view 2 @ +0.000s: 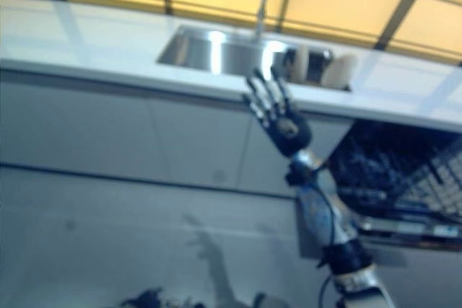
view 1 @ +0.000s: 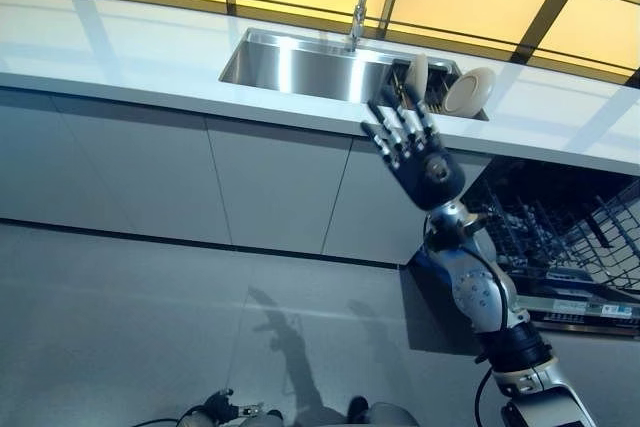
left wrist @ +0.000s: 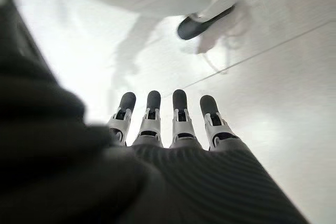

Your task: Take plates into dishwasher

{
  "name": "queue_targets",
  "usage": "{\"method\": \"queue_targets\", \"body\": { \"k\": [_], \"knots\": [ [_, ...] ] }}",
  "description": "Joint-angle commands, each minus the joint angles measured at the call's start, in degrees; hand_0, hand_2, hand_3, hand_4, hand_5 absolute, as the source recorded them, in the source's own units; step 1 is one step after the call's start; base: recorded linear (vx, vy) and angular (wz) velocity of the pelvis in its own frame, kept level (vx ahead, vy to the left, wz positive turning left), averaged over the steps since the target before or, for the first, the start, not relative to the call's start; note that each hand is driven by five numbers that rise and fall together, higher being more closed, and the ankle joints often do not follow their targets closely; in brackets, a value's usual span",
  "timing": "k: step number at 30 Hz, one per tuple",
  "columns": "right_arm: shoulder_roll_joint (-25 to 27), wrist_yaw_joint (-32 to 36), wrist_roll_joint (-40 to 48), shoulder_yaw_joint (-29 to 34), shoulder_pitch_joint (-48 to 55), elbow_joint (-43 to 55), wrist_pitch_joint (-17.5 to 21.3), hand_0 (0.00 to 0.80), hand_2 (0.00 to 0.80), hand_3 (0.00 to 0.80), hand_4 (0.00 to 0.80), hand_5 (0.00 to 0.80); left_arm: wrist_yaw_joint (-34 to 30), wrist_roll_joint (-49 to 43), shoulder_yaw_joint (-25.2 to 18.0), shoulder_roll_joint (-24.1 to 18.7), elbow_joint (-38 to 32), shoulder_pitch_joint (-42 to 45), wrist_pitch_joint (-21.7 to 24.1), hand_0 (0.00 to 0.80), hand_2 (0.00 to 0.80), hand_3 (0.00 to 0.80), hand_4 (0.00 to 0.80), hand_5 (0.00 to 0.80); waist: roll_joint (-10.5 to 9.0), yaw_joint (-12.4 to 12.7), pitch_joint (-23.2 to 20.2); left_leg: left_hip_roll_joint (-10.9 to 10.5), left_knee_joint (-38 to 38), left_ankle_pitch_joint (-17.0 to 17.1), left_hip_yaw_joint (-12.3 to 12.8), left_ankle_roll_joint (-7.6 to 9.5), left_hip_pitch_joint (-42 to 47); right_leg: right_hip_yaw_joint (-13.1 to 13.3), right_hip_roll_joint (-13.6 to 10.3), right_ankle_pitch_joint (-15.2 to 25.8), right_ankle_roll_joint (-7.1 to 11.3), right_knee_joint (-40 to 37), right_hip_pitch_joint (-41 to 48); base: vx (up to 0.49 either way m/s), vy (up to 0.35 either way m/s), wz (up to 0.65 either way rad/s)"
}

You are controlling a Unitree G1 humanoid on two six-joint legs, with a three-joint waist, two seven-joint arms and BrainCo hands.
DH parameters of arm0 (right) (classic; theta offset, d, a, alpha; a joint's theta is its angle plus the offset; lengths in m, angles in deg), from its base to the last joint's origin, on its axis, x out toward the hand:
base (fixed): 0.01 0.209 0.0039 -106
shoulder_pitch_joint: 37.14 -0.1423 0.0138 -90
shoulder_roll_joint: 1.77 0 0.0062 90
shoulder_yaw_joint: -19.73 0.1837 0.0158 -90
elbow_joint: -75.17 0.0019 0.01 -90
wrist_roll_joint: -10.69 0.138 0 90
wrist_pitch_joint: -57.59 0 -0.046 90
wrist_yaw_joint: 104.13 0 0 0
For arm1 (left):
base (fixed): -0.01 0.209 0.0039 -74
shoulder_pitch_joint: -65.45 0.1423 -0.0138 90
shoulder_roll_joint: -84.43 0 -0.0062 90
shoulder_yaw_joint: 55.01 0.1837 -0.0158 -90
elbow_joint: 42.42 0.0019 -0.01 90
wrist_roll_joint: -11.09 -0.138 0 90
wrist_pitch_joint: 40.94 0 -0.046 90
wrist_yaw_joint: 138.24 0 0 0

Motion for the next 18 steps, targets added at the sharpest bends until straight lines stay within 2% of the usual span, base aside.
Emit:
{"method": "queue_targets", "body": {
  "k": [1,4,6,7,8,10,11,13,14,15,16,17,18],
  "knots": [
    [4.08,-1.42,-0.28,5.91,-5.90,2.71,4.54,0.000,0.000,0.000,0.000,0.000,2.35,-1.94,2.62,-0.36,1.00,3.98,1.01,0.000,0.000,0.000,0.000,0.000,-1.40,-0.36,0.35,-6.22,1.09,-7.07,0.67,0.86,4.99,0.92,-0.31,7.41,2.15,-2.80,-4.79,0.449,-0.203,0.39],
    [6.43,-2.46,-1.33,7.13,-6.86,4.47,5.63,0.000,0.000,0.000,0.000,0.000,3.56,-2.72,1.80,-0.79,0.81,5.19,2.10,0.000,0.000,0.000,0.000,0.000,-2.44,-0.35,1.50,-6.19,4.53,-11.47,-0.87,1.63,7.24,0.40,-1.86,10.24,2.28,-0.55,-7.52,0.474,-0.263,0.29],
    [6.72,-2.42,-1.94,7.60,-7.26,4.45,6.12,0.000,0.000,0.000,0.000,0.000,3.78,-3.86,1.26,-0.78,0.32,5.67,2.32,0.000,0.000,0.000,0.000,0.000,-2.79,-0.12,1.18,-6.34,6.31,-12.98,-1.30,1.70,7.15,0.73,-1.87,9.31,1.96,-0.02,-6.29,0.353,-0.227,0.48],
    [6.85,-2.53,-2.31,7.45,-7.69,4.70,6.50,0.000,0.000,0.000,0.000,0.000,4.43,-3.84,1.23,-0.63,0.49,5.99,2.78,0.000,0.000,0.000,0.000,0.000,-3.09,0.08,0.90,-6.32,7.92,-14.22,-1.30,1.29,7.18,0.47,-2.27,9.32,1.90,0.97,-5.64,0.506,-0.289,0.48],
    [7.03,-2.89,-2.45,7.63,-8.26,5.50,5.79,0.000,0.000,0.000,0.000,0.000,5.09,-3.35,0.65,0.16,0.45,6.78,3.27,0.000,0.000,0.000,0.000,0.000,-2.69,0.20,-0.20,-5.27,9.09,-14.61,-0.40,-0.14,9.36,-1.35,-2.12,7.91,1.29,2.71,-4.77,0.494,-0.243,0.24],
    [7.02,-4.59,-2.51,7.10,-9.27,7.30,4.39,0.000,0.000,0.000,0.000,0.000,5.14,-3.09,-0.39,1.10,0.96,7.85,4.67,0.000,0.000,0.000,0.000,0.000,-1.32,0.05,-2.31,-3.08,11.81,-10.00,1.24,-3.16,12.44,-4.33,-1.04,5.65,-0.57,3.51,-3.50,0.482,-0.199,0.11],
    [6.29,-5.74,-4.20,5.95,-9.90,8.48,3.59,0.000,0.000,0.000,0.000,0.000,5.67,-3.42,-0.51,2.09,1.47,8.37,5.55,0.000,0.000,0.000,0.000,0.000,-0.54,0.24,-3.54,-2.34,20.00,-0.52,1.12,-5.96,11.53,-4.66,0.40,4.23,-2.78,2.66,-1.48,0.445,-0.203,-0.01],
    [5.64,-5.51,-6.34,4.63,-10.09,9.50,3.12,0.000,0.000,0.000,0.000,0.000,7.44,-3.21,-0.32,3.50,2.30,9.03,7.93,0.000,0.000,0.000,0.000,0.000,-0.92,0.72,-4.04,-3.75,32.85,6.00,1.21,-7.63,6.21,-3.46,0.97,3.21,-4.97,1.24,1.33,0.414,-0.214,-0.16],
    [4.91,-5.65,-8.42,3.58,-9.89,10.22,3.56,0.000,0.000,0.000,0.000,0.000,8.78,-2.33,0.10,4.27,2.40,9.30,9.21,0.000,0.000,0.000,0.000,0.000,-1.97,1.20,-3.70,-4.31,44.35,8.25,2.76,-8.25,0.79,-3.02,0.73,2.10,-6.50,1.06,3.09,0.406,-0.266,-0.26],
    [4.57,-5.42,-9.79,3.37,-9.45,10.78,3.99,0.000,0.000,0.000,0.000,0.000,9.77,-1.98,0.03,4.81,1.32,9.56,9.85,0.000,0.000,0.000,0.000,0.000,-2.87,1.77,-3.16,-3.32,52.91,7.62,4.55,-7.57,-5.14,-3.17,0.42,0.76,-7.52,0.90,5.09,0.360,-0.259,-0.30],
    [4.07,-6.01,-10.93,3.31,-9.25,12.01,3.39,0.000,0.000,0.000,0.000,0.000,8.96,-1.69,-0.24,4.23,-1.20,9.68,9.29,0.000,0.000,0.000,0.000,0.000,-3.15,2.19,-2.54,-1.74,56.02,5.08,6.47,-6.81,-8.99,-3.28,0.44,-0.15,-7.99,0.63,7.08,0.347,-0.192,-0.31],
    [4.69,-6.59,-11.95,3.50,-9.25,12.45,3.77,0.000,0.000,0.000,0.000,0.000,6.83,-1.98,-1.02,3.15,-5.39,9.29,7.30,0.000,0.000,0.000,0.000,0.000,-3.11,2.94,-1.41,-0.69,56.12,2.77,7.25,-5.85,-14.66,-2.89,0.31,-0.94,-8.02,0.20,9.30,0.300,-0.088,-0.34],
    [5.05,-6.72,-12.62,3.71,-9.50,12.21,4.17,0.000,0.000,0.000,0.000,0.000,5.00,-1.83,-1.33,1.90,-7.58,8.75,6.40,0.000,0.000,0.000,0.000,0.000,-2.74,3.31,-0.85,0.40,53.10,1.97,7.95,-5.36,-17.12,-2.55,0.54,-1.20,-8.00,-0.26,10.39,0.332,-0.023,-0.22]
  ]
}}
